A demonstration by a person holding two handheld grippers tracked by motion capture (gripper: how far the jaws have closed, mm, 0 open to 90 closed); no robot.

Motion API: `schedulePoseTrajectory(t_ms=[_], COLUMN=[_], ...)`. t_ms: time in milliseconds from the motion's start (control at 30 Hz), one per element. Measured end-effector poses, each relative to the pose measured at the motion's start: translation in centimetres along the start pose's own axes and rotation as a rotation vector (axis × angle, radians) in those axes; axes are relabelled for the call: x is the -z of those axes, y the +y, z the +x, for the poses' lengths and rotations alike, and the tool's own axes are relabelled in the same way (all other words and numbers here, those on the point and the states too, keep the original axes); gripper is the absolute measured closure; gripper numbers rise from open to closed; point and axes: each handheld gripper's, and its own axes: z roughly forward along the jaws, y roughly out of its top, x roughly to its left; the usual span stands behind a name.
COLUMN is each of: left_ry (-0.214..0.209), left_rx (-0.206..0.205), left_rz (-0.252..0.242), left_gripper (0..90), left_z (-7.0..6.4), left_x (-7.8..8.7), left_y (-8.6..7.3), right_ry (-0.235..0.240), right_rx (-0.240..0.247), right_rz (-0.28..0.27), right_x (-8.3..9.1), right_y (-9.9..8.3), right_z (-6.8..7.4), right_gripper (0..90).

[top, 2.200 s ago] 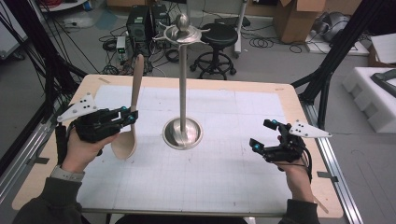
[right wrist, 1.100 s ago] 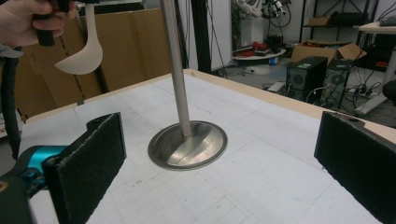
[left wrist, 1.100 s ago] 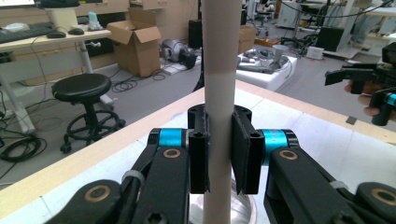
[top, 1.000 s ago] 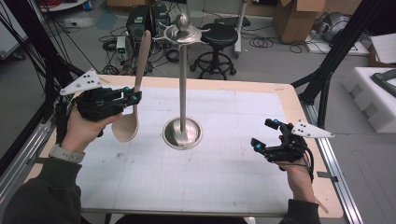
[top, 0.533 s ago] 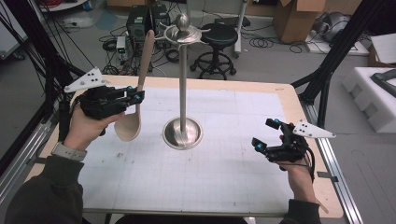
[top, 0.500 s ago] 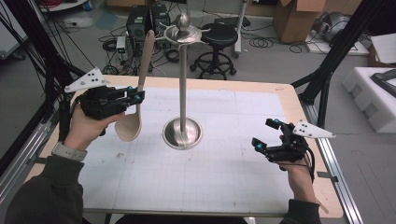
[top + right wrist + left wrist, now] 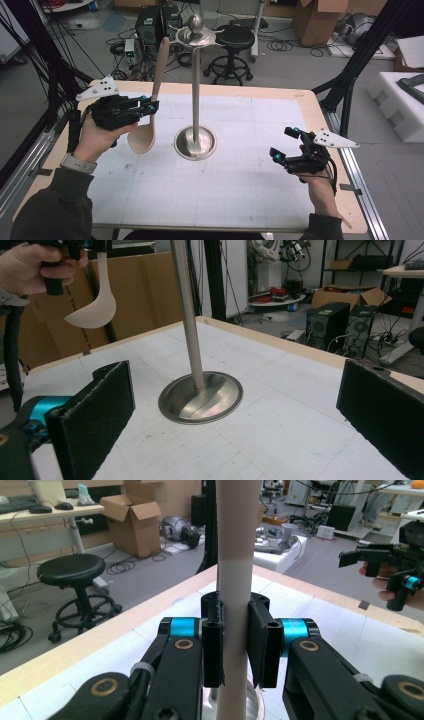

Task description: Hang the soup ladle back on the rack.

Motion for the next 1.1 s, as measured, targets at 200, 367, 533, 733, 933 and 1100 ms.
schedulePoseTrajectory(t_ms=[200,367,533,733,933,1100], left_ry=[-0.004,-0.012,-0.015,-0.013,-0.009,0.001], left_rx=[0.010,0.010,0.006,0.013,0.017,0.022], left_rz=[-0.017,-0.011,-0.005,-0.006,-0.009,-0.011], left_gripper=[78.1,78.1,78.1,78.1,78.1,78.1], left_z=[0.1,0.0,-0.3,-0.3,-0.4,-0.7], left_x=[0.0,-0.3,-0.8,-1.5,-2.3,-3.0], left_y=[0.1,0.0,-0.1,-0.2,-0.4,-0.5], right_ry=[-0.004,-0.004,-0.003,-0.006,-0.005,-0.003], right_rx=[0.004,0.003,0.006,0.002,0.007,0.002], right_rz=[-0.002,-0.001,-0.003,-0.006,-0.010,-0.006], right_x=[0.1,0.1,0.0,0.2,0.3,0.2], right_y=[0.0,0.0,0.0,0.1,0.1,0.1], right_z=[0.0,0.0,0.0,-0.1,-0.1,0.0], right_gripper=[1.1,1.0,1.1,1.1,1.1,1.1])
